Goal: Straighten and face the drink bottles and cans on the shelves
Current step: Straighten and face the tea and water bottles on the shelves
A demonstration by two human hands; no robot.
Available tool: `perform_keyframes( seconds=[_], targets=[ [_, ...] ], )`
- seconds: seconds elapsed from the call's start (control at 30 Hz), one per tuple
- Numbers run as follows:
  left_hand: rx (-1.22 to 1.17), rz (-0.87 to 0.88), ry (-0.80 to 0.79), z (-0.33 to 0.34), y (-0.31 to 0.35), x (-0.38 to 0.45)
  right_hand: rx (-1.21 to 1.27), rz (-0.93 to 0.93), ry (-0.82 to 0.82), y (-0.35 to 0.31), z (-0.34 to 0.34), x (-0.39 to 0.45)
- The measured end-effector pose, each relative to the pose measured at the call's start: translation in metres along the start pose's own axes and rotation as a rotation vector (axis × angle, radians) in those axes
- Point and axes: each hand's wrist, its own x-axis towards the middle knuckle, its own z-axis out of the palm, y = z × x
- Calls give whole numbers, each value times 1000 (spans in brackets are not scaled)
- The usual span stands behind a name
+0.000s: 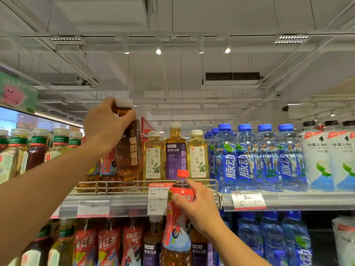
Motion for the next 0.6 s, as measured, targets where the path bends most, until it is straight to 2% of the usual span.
perform_keyframes(
  seconds=[0.13,0.27,0.37,0.6],
  targets=[
    [-124,23,34,-27,11,-4,7,11,-2,-1,0,0],
    [-149,24,-54,-47,5,-35,-3,26,-4,-1,-2,-1],
    [-117,44,-106,-54,-18,-73,-20,28,1,0,-3,-1],
    [-215,-61,-181,-45,-87,-152,-52,4,30,-3,-1,-2]
  ],
)
